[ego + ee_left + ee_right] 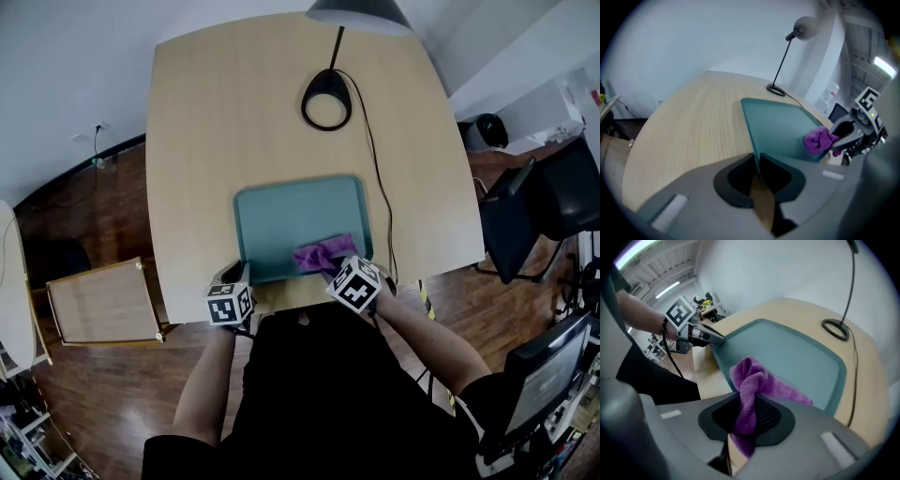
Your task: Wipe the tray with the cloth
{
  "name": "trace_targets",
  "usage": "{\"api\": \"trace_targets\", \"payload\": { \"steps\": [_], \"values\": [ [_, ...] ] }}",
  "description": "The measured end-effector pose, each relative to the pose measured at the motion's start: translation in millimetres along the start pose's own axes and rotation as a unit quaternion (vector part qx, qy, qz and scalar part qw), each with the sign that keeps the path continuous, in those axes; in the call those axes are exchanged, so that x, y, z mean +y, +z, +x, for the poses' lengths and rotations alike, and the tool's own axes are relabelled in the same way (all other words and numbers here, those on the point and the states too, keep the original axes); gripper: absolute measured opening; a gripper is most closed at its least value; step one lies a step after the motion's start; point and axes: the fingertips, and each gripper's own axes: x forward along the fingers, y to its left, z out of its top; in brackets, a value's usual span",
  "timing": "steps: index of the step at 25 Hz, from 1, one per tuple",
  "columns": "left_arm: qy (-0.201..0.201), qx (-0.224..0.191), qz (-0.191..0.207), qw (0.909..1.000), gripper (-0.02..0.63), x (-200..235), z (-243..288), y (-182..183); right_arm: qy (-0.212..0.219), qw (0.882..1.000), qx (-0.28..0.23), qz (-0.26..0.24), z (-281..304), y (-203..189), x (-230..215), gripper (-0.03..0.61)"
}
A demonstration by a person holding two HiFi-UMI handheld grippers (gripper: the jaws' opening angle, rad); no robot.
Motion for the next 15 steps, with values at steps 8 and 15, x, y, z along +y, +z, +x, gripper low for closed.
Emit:
{"api": "trace_targets", "payload": {
  "steps": [8,15],
  "values": [
    [-0.01,-0.002,-0.005,0.9999,0.06,0.1,0.1,2.4,0.087,0.996,-0.017,-0.025,58.8,106.6,84.5,0.078],
    [-0.018,-0.002,0.002,0.9998,0.061,2.2,0.3,1.0,0.015,0.995,-0.043,0.084,53.0,98.5,16.0,0.078]
  ]
}}
